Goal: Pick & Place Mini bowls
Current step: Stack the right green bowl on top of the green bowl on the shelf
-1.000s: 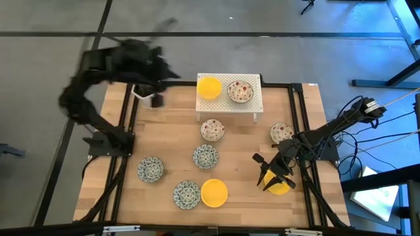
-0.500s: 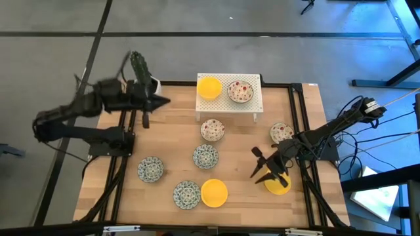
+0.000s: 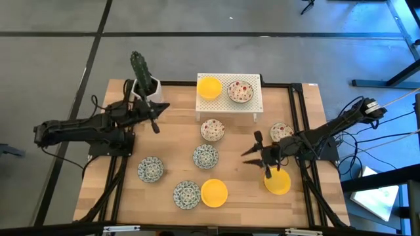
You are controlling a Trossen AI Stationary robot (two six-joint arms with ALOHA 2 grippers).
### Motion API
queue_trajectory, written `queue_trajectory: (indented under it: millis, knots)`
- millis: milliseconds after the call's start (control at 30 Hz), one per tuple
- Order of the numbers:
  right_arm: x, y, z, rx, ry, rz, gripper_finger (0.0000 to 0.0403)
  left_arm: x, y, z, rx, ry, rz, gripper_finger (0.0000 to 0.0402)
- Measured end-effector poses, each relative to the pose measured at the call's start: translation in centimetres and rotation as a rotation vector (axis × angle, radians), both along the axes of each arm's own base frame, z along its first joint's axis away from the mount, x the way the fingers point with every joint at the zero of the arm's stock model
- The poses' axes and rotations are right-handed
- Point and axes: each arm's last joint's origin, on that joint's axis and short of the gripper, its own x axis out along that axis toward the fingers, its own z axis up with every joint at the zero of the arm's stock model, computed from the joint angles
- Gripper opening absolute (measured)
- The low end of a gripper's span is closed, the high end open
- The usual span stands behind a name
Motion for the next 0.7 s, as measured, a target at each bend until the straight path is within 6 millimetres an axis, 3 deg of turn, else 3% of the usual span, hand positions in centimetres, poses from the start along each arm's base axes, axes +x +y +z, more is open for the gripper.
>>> queue_trajectory:
  millis: [133,367,433,700]
  knots:
    - [0.5,-1.2,0.2,-0.006,-0.021,-0.051,0.0109,-0.4,0.0,-0.1,0.018,0.025,0.047,0.0002]
    - [0.9,-2.6,0.2,0.046,0.000,-0.025,0.0017,-0.6,-0.1,-0.2,0.071,0.074,-0.003,0.0002]
    - [0.9,-2.7,0.2,0.041,-0.002,-0.006,0.0007,-0.5,-0.1,-0.5,0.074,0.103,-0.006,0.0002]
    - [1.1,-3.0,0.7,0.043,-0.045,-0.014,0.0005,-0.4,0.3,-5.2,0.121,0.014,0.042,0.0002]
